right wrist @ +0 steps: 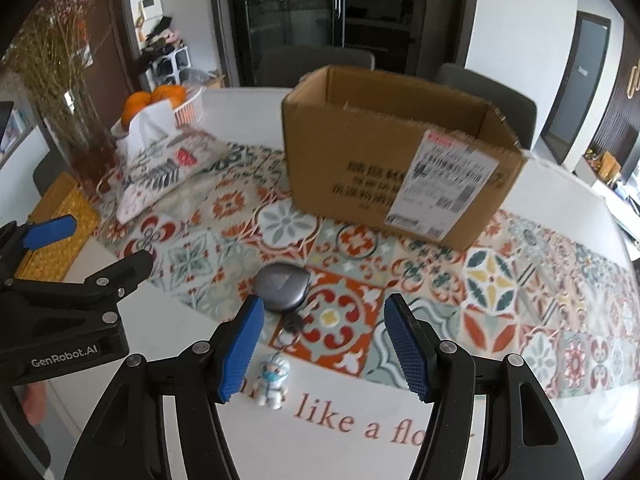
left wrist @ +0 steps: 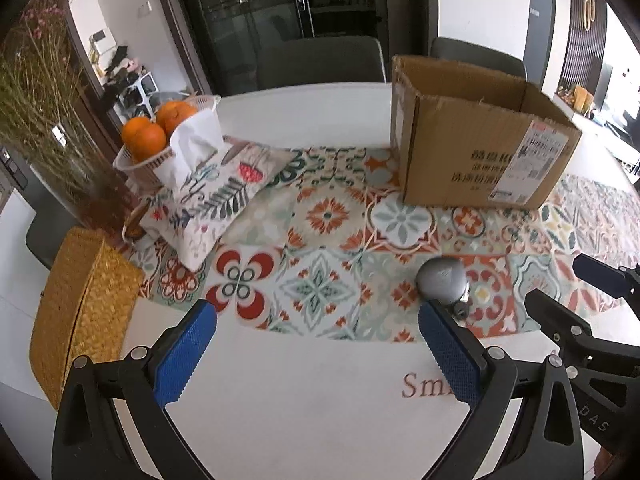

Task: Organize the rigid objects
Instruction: 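Withdraw both tools from the box toward the grey case and figurine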

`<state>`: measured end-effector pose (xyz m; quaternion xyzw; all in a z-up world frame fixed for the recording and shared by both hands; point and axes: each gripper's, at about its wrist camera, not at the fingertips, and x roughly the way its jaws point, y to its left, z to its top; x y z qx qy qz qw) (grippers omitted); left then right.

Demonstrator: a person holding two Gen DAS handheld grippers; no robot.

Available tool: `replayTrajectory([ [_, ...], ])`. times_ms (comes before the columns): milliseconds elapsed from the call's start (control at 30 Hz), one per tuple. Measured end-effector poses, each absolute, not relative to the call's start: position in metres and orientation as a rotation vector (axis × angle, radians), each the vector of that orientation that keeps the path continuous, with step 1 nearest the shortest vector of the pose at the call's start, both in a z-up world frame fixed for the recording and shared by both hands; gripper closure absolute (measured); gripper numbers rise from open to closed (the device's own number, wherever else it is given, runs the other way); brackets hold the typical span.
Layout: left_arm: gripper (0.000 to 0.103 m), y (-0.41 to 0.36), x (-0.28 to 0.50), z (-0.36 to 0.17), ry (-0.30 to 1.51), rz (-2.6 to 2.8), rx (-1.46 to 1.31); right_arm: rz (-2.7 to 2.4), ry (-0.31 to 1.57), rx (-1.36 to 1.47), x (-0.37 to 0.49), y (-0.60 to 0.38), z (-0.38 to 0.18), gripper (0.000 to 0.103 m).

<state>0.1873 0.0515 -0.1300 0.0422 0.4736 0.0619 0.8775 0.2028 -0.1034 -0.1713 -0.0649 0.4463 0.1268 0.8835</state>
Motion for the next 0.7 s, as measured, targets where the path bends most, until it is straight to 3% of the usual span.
replayTrajectory([
  [333, 0.000, 0.065, 0.176, -0.165, 1.078, 0.157, 0.082, 0.326, 1.020, -0.160, 0.198, -0.083, -0.208, 0.042],
  [700, 0.000, 0.070, 0.172, -0.199, 1.164, 0.166, 0.053, 0.377, 1.122, -0.157, 0.202, -0.075, -0.244, 0.052],
])
